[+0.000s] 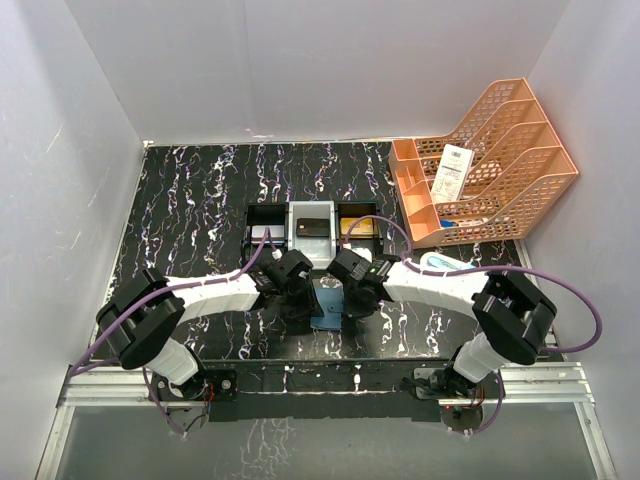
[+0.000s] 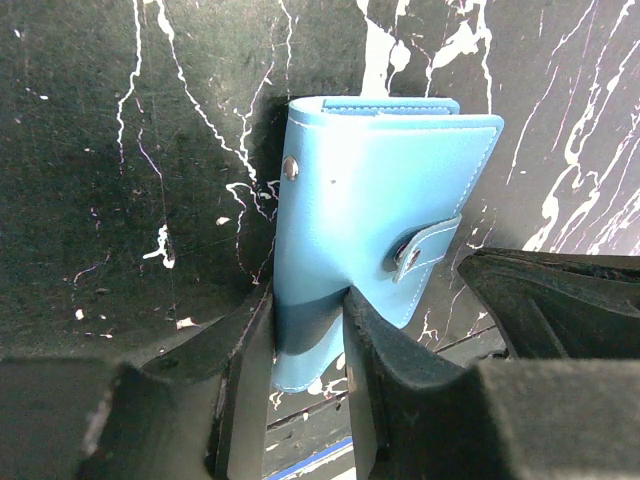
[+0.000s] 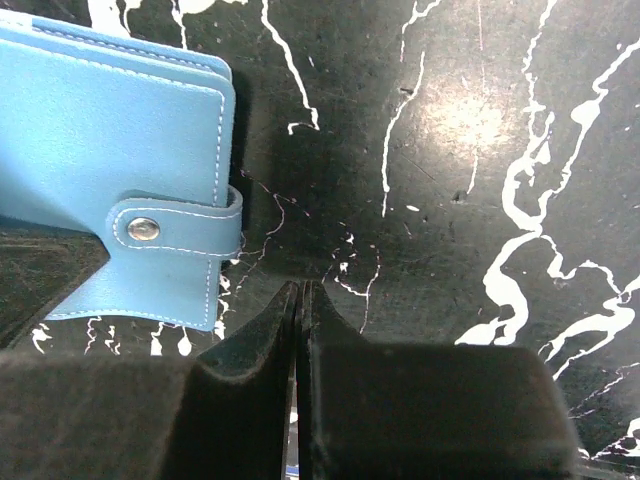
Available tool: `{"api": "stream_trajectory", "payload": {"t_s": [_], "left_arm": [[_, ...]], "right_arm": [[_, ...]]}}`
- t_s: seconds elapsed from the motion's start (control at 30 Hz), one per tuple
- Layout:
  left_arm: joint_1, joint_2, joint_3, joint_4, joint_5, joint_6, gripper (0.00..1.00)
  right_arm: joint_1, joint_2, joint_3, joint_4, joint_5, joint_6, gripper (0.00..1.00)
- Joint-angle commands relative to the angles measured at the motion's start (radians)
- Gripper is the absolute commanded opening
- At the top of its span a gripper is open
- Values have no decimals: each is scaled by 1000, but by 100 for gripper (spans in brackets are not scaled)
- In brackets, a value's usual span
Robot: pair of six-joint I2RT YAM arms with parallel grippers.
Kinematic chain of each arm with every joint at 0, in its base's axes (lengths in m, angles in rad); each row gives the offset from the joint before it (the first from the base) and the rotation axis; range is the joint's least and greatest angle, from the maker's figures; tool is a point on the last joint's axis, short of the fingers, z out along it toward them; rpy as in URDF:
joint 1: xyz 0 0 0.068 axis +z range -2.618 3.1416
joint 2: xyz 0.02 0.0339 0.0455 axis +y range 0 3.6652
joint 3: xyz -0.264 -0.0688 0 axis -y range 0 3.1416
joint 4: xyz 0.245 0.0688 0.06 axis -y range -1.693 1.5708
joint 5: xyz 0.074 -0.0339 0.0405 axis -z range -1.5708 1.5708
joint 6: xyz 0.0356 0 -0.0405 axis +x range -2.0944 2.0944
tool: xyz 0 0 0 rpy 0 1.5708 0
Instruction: Take the credit cards out of the card holder
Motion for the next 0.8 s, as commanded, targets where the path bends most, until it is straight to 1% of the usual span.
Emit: {"api": "stream_trajectory", "payload": {"t_s": [0.0, 0.1, 0.2, 0.27, 0.47, 0.57, 0.77], "left_arm": [[-1, 70, -73, -186, -142, 49, 15], [1, 61, -73, -157, -123, 77, 14], [1, 50, -73, -133, -105, 94, 13], [0, 44, -74, -128, -105, 97, 12], [0, 3, -89, -91, -90, 110, 9], [-1, -28, -99, -69, -85, 112, 8], [1, -75, -104, -53, -89, 115, 4]], "right_arm": [[-4, -41, 26, 0, 20, -6, 3], [-3, -47, 56, 53, -32, 5, 14], [-3, -29, 76, 115, -96, 28, 22], [-3, -4, 92, 137, -110, 47, 27], [-3, 64, 135, 138, -110, 53, 34], [0, 103, 146, 104, -89, 41, 37], [9, 132, 142, 21, -1, 33, 38]]}}
